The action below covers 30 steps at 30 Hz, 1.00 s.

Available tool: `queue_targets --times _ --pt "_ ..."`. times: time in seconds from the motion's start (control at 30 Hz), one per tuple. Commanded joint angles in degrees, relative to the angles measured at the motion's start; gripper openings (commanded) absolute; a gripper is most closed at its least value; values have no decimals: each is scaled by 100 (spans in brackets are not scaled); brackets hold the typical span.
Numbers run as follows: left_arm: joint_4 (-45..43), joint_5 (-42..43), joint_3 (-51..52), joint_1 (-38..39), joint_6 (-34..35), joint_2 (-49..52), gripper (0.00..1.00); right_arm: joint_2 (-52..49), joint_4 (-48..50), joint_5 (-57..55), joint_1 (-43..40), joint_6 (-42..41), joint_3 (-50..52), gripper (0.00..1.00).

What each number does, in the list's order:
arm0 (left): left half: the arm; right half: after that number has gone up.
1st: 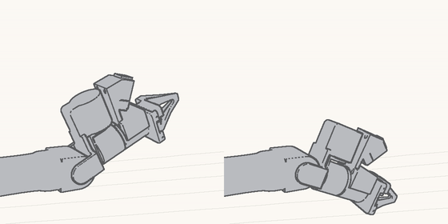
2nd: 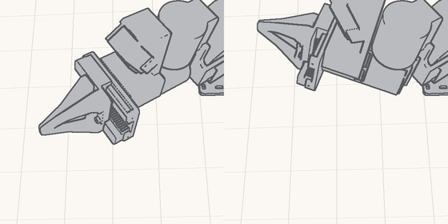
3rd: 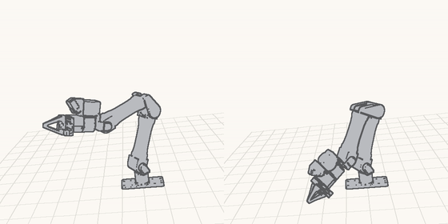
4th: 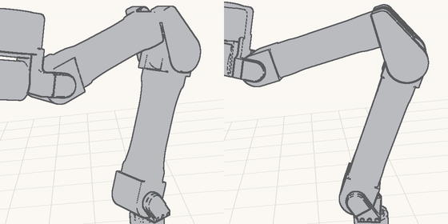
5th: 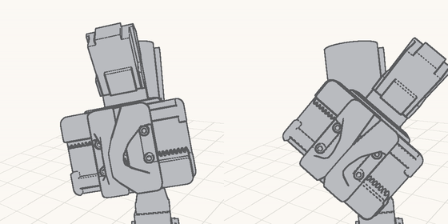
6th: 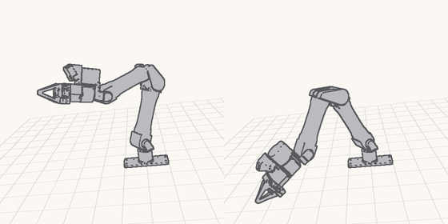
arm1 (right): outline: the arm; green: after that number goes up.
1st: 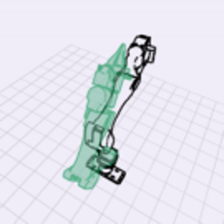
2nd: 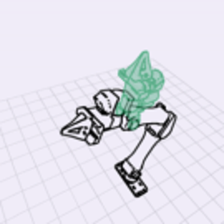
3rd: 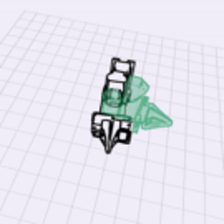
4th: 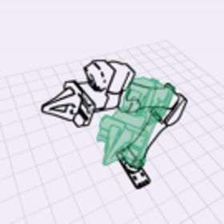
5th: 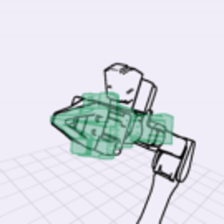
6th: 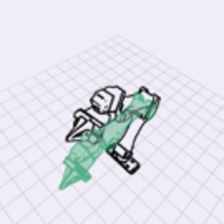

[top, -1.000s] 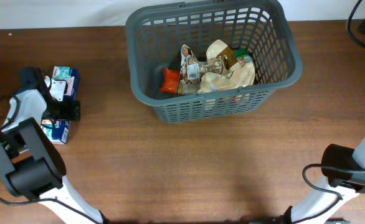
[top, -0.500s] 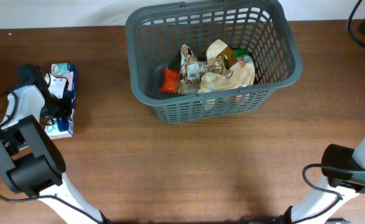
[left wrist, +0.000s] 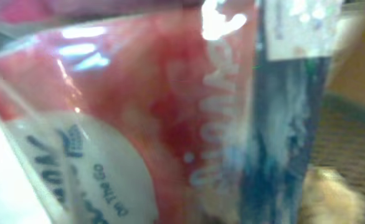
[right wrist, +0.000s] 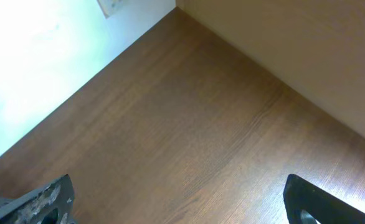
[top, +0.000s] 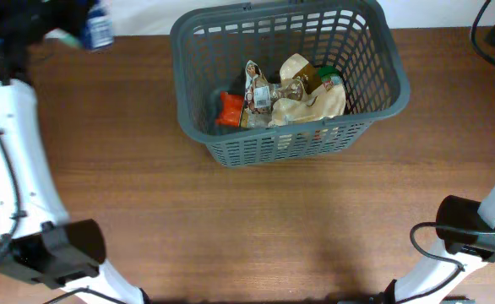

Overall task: Pack container
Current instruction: 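Lift the tissue box and lower it into the basket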

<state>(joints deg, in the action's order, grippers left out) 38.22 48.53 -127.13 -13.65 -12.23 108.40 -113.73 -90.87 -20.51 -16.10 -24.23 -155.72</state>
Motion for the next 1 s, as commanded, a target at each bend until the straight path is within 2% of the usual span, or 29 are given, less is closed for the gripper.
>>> queue_targets --times 0.0,0.13,0.2,0.37,0.53,0.8,0.83,0.87,0.9,0.97 --pt "-118 767 -109 1032 -352 -157 2 0 20 -26 -7 -72 -7 99" --pt "-107 415 -107 2068 -1067 -127 2 0 20 -26 -7 -72 -7 99" --pt "68 -433 -105 2736 -1784 -96 2 0 20 -26 -7 -72 -7 99" --pt "828 -1519 -105 3687 -2605 267 2 0 20 -26 -7 -72 -7 99" --pt "1366 -2041 -103 3805 -2704 852 2 0 20 -26 -7 -72 -7 99" --pt "2273 -2142 -101 3805 -2815 1598 2 0 20 -26 -7 -72 -7 99" --pt "2317 -2142 -101 3805 -2813 1615 45 0 20 -26 -7 -72 -7 99" --pt "2339 -2142 -101 3805 -2811 1615 95 0 20 -26 -7 -72 -7 99" --pt "2341 -2142 -103 3805 -2789 1613 99 0 20 -26 -7 -72 -7 99" --pt "2337 -2140 -125 3805 -2669 1606 99 0 20 -26 -7 -72 -7 99"
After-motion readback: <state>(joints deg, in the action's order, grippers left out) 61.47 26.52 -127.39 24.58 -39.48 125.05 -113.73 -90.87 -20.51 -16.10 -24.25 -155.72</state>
